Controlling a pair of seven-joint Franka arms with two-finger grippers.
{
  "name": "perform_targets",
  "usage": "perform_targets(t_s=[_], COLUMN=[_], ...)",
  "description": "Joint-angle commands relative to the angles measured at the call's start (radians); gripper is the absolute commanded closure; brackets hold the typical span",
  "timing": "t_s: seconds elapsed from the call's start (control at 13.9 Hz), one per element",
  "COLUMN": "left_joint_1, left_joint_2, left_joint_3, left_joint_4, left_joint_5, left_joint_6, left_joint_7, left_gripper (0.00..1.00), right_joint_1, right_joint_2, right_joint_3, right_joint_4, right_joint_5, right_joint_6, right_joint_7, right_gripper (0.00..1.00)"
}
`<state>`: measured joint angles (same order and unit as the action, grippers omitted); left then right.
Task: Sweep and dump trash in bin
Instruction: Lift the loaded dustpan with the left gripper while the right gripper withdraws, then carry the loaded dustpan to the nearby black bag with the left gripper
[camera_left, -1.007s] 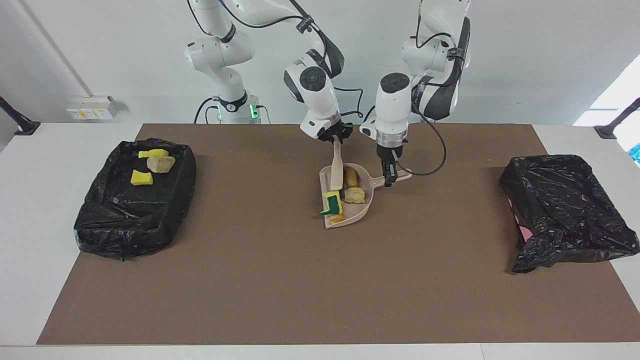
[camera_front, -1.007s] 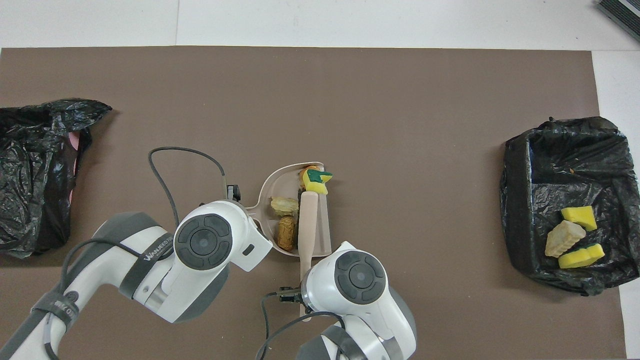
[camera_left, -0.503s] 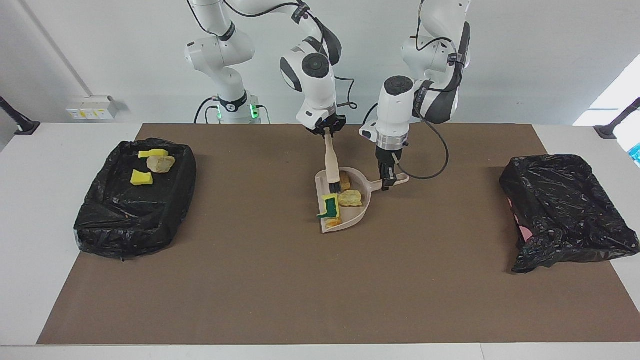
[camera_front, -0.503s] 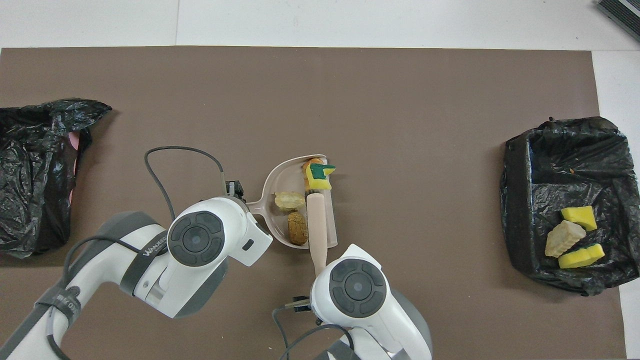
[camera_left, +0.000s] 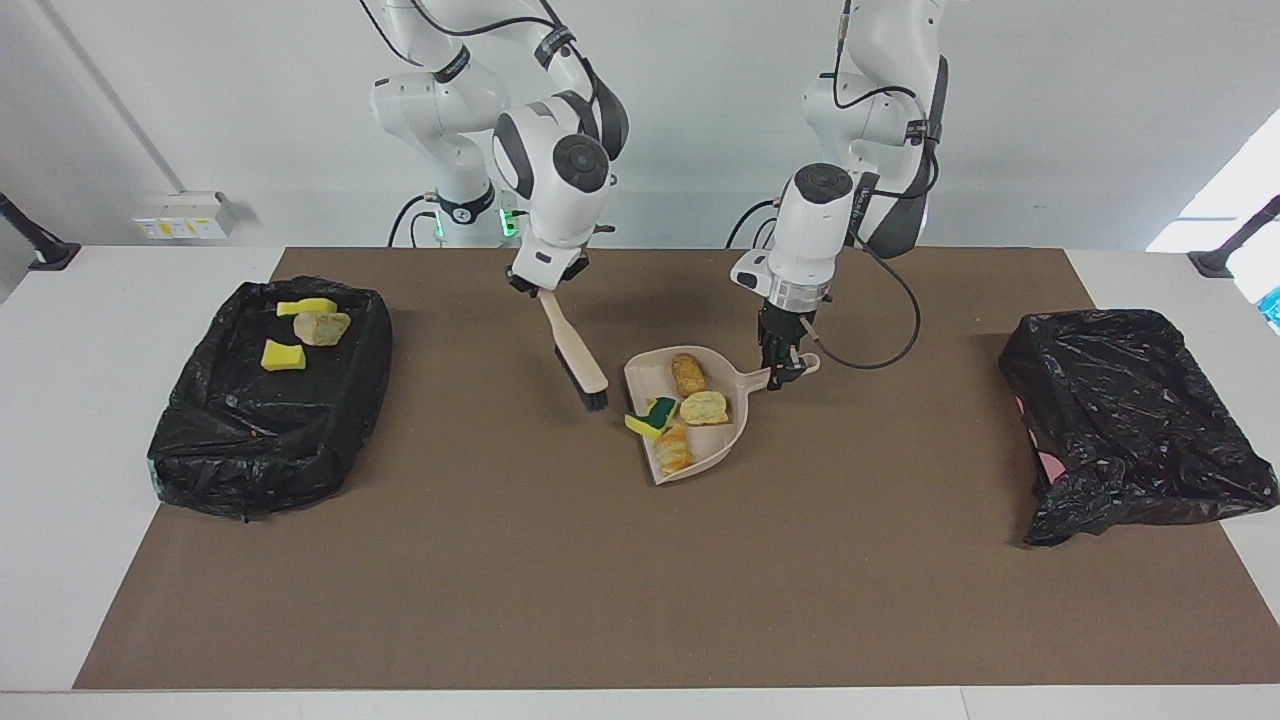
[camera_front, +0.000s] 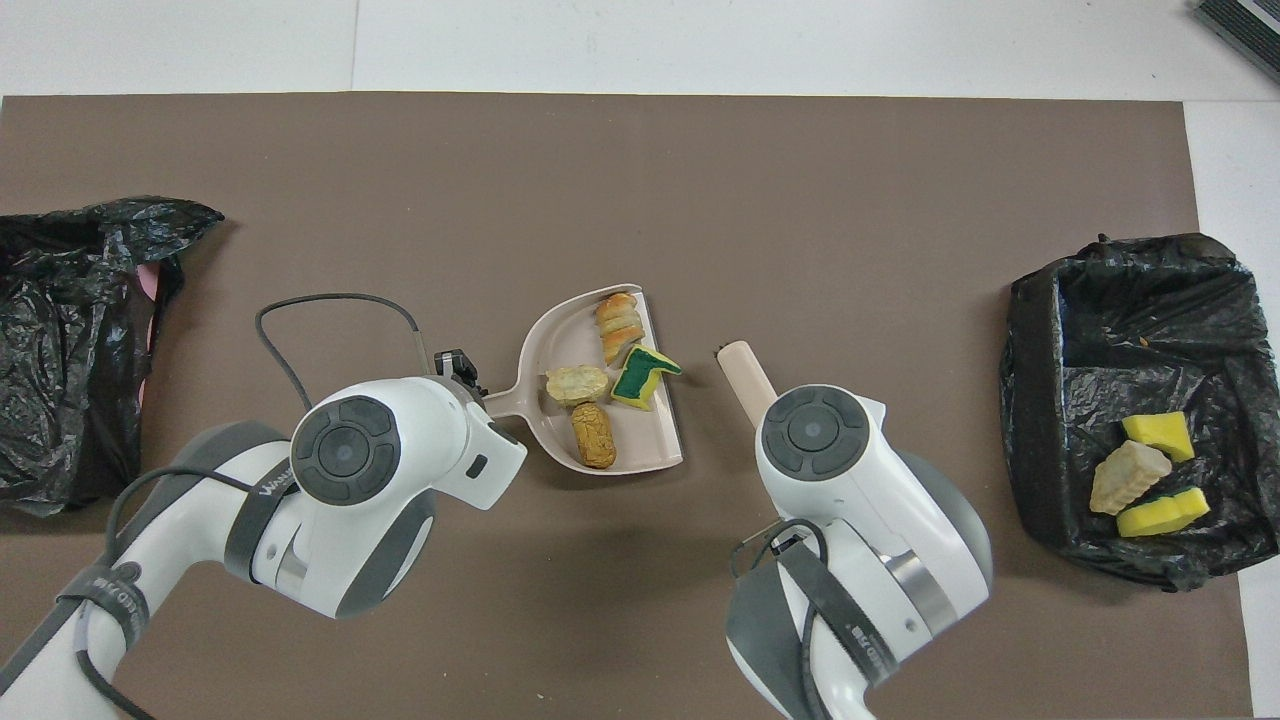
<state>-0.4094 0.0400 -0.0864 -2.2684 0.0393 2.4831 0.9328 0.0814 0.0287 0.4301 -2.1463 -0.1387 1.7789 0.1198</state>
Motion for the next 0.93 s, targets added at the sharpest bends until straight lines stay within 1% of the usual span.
perform_targets(t_s=[0.0,0.07,0.14,0.29,0.36,0.43,0.58,0.65,0.79,0.86], left_joint_1=[0.052,0.073,0.095,0.141,0.162,0.175,0.219,0.233,0.28,0.303], left_joint_2=[0.014,0.014,0.014,0.027,0.032,0.028,0.018,0.017,0.018,0.018], left_joint_3=[-0.001,-0.001,-0.001,0.0,0.0,0.003,0.002,0.005,0.002,0.002], left_joint_4=[0.022,0.033,0.059,0.14,0.179,0.199,0.242,0.272,0.343,0.374], left_joint_5=[-0.08,-0.107,-0.12,-0.124,-0.124,-0.124,-0.124,-0.124,-0.124,-0.125], left_joint_6=[0.016,-0.004,-0.051,-0.175,-0.223,-0.243,-0.298,-0.335,-0.418,-0.449], left_joint_7=[0.154,0.203,0.231,0.308,0.334,0.337,0.357,0.391,0.443,0.455], left_gripper=[1.0,1.0,1.0,1.0,1.0,1.0,1.0,1.0,1.0,1.0], right_joint_1=[0.015,0.02,0.02,0.043,0.078,0.096,0.126,0.139,0.188,0.211], right_joint_2=[0.071,0.095,0.117,0.114,0.109,0.102,0.048,0.025,0.01,-0.016], right_joint_3=[0.021,0.021,0.024,0.026,0.026,0.027,0.027,0.027,0.027,0.027], right_joint_4=[0.059,0.059,0.059,0.072,0.075,0.071,0.057,0.057,0.056,0.036], right_joint_5=[-0.019,-0.009,0.011,0.066,0.077,0.08,0.176,0.233,0.361,0.396], right_joint_6=[-0.007,0.029,0.06,0.05,0.037,0.036,0.03,0.028,0.028,0.013], right_joint_7=[0.004,0.01,0.038,0.052,0.114,0.204,0.379,0.423,0.509,0.521], right_gripper=[1.0,1.0,1.0,1.0,1.0,1.0,1.0,1.0,1.0,1.0])
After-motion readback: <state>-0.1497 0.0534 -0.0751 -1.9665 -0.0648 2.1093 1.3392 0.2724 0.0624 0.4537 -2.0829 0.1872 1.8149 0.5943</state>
